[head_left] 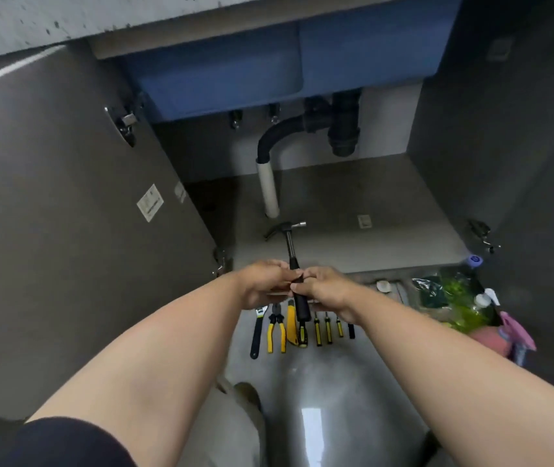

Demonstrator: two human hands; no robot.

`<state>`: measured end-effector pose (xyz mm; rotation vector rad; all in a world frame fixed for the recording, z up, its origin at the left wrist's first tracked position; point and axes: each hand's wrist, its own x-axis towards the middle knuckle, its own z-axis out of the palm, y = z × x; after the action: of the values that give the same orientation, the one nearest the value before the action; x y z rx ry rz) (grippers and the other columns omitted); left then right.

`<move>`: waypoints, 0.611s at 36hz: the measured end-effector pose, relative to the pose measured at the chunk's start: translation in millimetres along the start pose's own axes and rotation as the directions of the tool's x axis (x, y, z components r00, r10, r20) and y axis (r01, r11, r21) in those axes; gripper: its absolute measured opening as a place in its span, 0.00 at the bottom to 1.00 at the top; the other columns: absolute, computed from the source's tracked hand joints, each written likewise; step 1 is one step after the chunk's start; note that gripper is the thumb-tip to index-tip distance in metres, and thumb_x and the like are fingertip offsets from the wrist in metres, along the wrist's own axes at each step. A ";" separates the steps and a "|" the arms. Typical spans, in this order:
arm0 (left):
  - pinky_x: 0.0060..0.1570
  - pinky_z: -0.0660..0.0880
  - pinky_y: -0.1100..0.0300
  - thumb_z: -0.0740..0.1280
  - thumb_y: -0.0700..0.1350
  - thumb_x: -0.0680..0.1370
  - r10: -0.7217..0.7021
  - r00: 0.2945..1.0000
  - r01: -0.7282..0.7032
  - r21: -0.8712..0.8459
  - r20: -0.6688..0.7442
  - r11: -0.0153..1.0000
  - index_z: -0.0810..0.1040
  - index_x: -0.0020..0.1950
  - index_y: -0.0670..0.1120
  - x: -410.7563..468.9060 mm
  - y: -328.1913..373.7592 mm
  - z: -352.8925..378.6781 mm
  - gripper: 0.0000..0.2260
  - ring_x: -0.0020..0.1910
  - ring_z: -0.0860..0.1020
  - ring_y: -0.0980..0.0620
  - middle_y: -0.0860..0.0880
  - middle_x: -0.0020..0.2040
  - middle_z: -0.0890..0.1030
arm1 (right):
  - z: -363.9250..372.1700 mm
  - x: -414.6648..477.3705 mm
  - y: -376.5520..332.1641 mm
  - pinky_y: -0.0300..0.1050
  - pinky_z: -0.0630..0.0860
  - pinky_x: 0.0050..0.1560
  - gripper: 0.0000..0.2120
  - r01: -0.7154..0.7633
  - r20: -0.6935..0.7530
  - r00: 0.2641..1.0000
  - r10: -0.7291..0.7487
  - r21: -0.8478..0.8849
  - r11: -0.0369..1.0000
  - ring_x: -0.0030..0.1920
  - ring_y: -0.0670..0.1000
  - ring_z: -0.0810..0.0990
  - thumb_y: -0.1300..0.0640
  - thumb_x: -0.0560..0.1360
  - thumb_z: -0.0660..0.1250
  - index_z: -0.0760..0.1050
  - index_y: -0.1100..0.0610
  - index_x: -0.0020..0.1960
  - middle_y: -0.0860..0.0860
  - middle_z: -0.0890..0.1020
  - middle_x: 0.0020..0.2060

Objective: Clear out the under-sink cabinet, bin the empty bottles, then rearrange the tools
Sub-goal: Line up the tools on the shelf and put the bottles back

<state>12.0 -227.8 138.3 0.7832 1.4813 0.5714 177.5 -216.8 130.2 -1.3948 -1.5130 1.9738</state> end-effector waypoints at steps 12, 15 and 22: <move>0.44 0.78 0.57 0.65 0.44 0.82 -0.191 0.943 0.242 0.166 -0.271 0.956 0.80 0.51 0.45 100.3 -82.4 -87.1 0.05 0.40 0.82 0.51 0.47 0.43 0.83 | 12.6 118.2 48.4 0.44 0.73 0.44 0.09 -0.097 0.073 0.993 0.089 0.109 0.989 0.47 0.51 0.81 0.60 0.81 0.66 0.75 0.58 0.60 0.57 0.85 0.53; 0.42 0.79 0.56 0.65 0.39 0.82 -0.300 0.899 0.391 0.279 -0.317 0.877 0.77 0.50 0.43 130.5 -119.1 -87.8 0.03 0.40 0.80 0.49 0.43 0.46 0.80 | 0.2 142.9 61.9 0.41 0.76 0.40 0.06 -0.100 0.071 0.993 0.092 0.117 0.988 0.43 0.48 0.85 0.60 0.81 0.66 0.75 0.55 0.58 0.53 0.86 0.48; 0.56 0.80 0.49 0.69 0.43 0.79 -0.253 0.859 0.448 0.414 -0.445 0.792 0.74 0.50 0.45 186.9 -194.5 -75.6 0.05 0.55 0.80 0.42 0.44 0.52 0.79 | -10.7 189.6 84.0 0.41 0.78 0.37 0.07 -0.053 0.078 0.996 0.041 0.157 0.986 0.43 0.49 0.86 0.61 0.81 0.64 0.75 0.54 0.58 0.51 0.86 0.43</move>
<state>-80.9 -202.1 -124.7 0.7857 2.1243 0.0178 119.4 -110.8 -38.7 -1.3169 -1.3306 2.1451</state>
